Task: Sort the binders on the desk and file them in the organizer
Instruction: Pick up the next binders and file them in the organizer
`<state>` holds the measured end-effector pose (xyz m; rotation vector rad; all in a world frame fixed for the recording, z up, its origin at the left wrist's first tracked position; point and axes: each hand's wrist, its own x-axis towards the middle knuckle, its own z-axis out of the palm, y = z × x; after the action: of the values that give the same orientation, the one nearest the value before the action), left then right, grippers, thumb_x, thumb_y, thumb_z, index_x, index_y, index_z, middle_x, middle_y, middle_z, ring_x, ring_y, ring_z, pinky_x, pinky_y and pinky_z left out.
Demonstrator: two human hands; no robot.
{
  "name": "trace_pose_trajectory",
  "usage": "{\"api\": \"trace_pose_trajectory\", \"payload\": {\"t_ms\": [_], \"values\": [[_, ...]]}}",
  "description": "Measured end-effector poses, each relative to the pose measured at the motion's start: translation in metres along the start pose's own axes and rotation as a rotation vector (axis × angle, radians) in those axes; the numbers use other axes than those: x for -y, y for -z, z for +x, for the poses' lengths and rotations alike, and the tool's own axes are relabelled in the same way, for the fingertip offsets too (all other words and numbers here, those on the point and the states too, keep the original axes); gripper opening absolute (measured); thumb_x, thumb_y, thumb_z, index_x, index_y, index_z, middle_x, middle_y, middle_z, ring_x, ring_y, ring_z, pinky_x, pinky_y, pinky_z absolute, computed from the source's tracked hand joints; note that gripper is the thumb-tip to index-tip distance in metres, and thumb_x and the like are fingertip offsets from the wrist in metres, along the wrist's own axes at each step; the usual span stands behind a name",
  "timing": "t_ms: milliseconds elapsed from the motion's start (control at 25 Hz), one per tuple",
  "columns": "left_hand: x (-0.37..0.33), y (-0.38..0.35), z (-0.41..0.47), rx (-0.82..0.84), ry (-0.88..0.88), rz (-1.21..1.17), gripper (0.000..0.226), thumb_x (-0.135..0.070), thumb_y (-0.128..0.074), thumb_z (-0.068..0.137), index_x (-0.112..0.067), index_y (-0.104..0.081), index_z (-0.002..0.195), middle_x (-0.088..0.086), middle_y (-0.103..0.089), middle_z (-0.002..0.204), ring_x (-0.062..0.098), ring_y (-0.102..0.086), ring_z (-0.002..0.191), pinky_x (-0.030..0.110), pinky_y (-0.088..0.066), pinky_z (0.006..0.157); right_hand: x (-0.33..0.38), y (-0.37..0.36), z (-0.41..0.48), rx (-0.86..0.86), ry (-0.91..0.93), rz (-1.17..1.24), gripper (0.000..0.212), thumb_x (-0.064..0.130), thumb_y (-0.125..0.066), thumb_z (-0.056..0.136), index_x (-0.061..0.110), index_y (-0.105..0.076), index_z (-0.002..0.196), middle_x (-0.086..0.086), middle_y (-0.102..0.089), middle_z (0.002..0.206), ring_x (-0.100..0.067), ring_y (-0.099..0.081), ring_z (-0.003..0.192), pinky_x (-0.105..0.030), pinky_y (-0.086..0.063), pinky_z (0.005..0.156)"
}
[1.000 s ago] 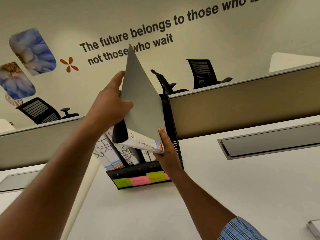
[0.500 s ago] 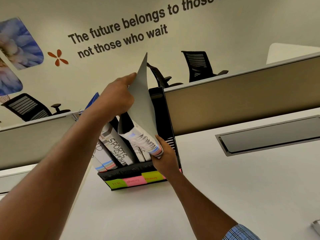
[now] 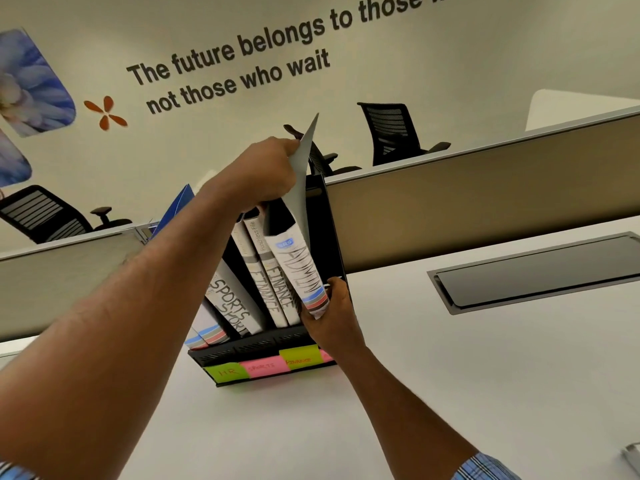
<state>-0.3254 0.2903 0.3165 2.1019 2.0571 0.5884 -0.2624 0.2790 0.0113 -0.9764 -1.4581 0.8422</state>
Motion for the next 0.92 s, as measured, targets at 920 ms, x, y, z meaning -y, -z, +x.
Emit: {"api": "trace_pose_trajectory", "payload": {"t_ms": [920], "values": [[0.009, -0.022, 0.028, -0.021, 0.112, 0.417, 0.045, 0.0, -0.037, 0.089, 0.004, -0.035, 0.133, 0.026, -0.049, 0.129, 0.039, -0.048, 0.118, 0.035, -0.04, 0.083, -0.001, -0.01, 0.001, -0.022, 0.061, -0.247, 0.05, 0.031, -0.075, 0.078, 0.011, -0.045, 0.113, -0.006, -0.057, 0.106, -0.016, -0.06, 0.093, -0.012, -0.045, 0.072]]}}
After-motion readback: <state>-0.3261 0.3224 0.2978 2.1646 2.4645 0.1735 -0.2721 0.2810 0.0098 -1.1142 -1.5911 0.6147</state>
